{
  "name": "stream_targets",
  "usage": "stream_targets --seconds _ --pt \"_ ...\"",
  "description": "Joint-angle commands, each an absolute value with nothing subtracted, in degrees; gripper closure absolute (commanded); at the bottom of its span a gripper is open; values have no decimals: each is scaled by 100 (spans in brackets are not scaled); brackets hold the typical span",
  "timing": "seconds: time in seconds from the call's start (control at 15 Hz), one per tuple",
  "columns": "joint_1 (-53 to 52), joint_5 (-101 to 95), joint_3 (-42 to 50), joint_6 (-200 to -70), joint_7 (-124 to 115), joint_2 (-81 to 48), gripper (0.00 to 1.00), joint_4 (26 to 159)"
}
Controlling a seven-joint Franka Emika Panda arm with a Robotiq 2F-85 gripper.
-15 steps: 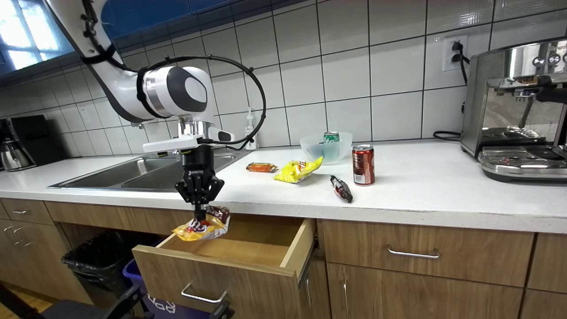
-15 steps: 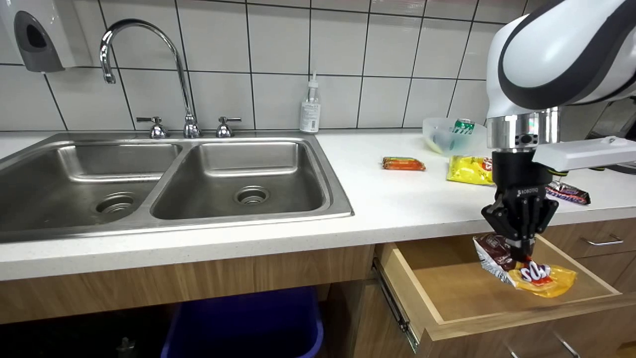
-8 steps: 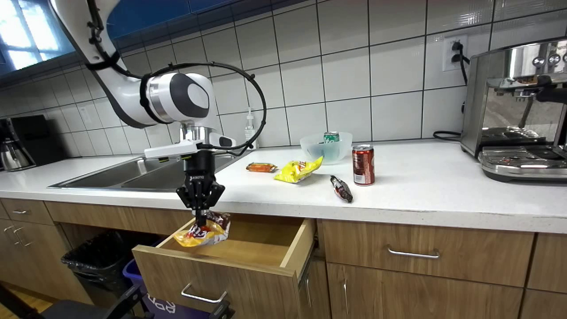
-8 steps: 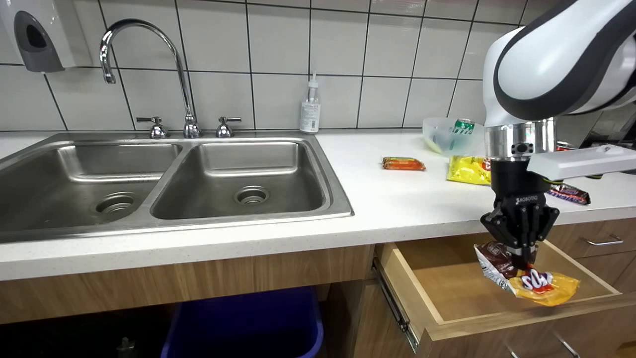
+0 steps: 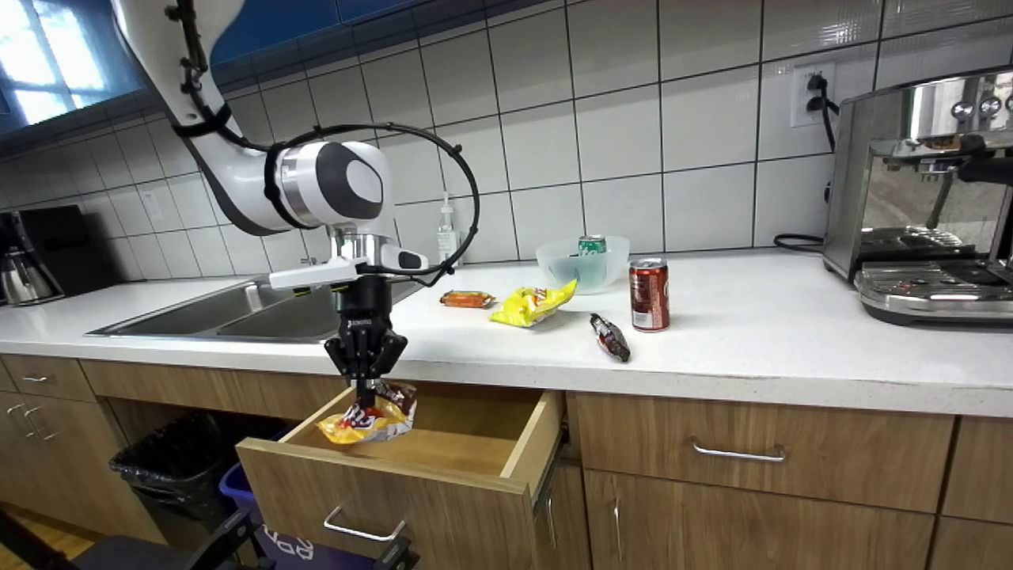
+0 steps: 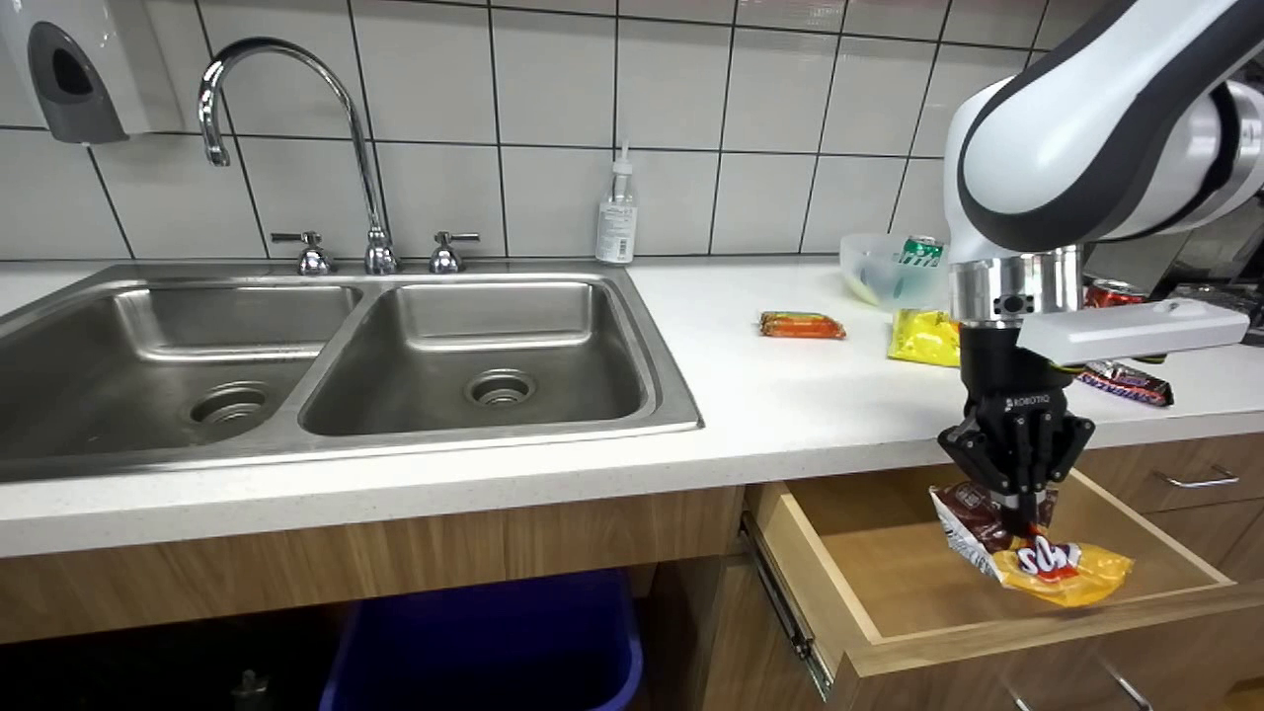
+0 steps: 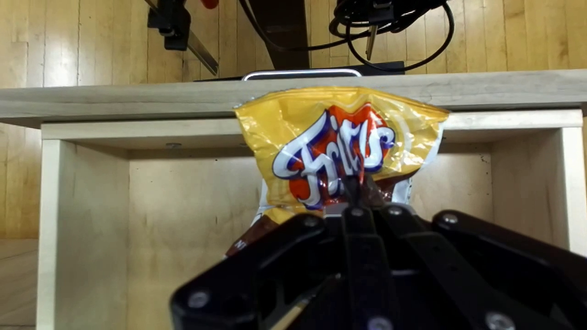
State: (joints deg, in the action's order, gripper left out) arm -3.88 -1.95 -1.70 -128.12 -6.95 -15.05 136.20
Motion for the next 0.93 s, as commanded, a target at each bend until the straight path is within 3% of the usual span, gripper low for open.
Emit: stream_targets --seconds 0.0,0.53,0.6,0.67,0.87 --pt "-420 -125 -165 -12748 -936 -1733 100 13327" --pt "-424 12 -123 -12792 -1336 -1950 100 13119" --pt "-419 36 -120 -12772 -1363 -1966 93 13099" --pt "-421 49 -115 -12769 -1391 -1972 72 13087" --pt "-416 100 -109 -12773 -1423 -1911 62 13099"
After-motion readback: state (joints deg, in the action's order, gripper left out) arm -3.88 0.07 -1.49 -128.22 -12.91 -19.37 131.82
